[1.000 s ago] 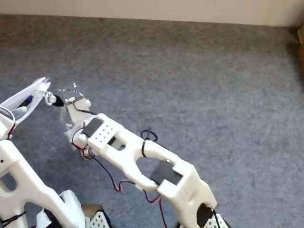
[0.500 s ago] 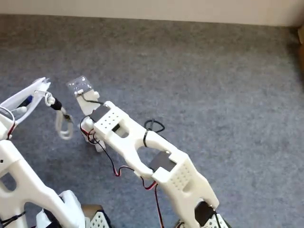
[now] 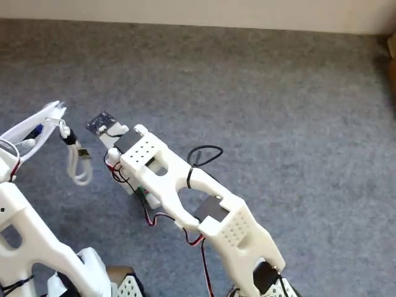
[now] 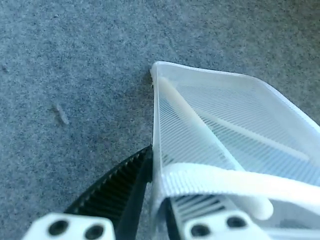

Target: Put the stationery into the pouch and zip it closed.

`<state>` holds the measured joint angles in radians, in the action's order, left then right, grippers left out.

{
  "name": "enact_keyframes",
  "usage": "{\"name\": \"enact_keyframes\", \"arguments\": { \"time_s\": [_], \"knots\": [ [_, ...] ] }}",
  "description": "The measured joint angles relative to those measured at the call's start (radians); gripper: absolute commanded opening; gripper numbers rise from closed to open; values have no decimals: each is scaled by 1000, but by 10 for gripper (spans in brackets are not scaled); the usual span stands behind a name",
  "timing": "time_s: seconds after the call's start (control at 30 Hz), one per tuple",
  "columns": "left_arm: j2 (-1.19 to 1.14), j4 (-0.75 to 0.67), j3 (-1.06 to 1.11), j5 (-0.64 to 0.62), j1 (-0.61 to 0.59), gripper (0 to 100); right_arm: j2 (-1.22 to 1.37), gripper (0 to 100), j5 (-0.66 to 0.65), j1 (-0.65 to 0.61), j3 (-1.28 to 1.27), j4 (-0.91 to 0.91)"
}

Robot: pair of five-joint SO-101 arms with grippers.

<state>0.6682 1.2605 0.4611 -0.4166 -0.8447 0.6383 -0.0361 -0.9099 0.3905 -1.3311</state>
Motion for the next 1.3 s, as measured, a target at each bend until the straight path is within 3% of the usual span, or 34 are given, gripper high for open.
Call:
{"name": "enact_keyframes", "arguments": {
  "time_s": [0.4,0.53,0.77,0.97,1.3],
  "knots": [
    [0,0,0,0,0,7,18,76,-8,3,3,-18],
    [0,0,0,0,0,7,72,1,-66,9,57,-84],
    [0,0,0,2,15,7,92,5,-140,29,150,-253],
    [0,0,0,2,94,7,20,5,-140,106,210,-390],
    [0,0,-9,68,331,7,-324,5,-140,307,213,-410]
  ]
}}
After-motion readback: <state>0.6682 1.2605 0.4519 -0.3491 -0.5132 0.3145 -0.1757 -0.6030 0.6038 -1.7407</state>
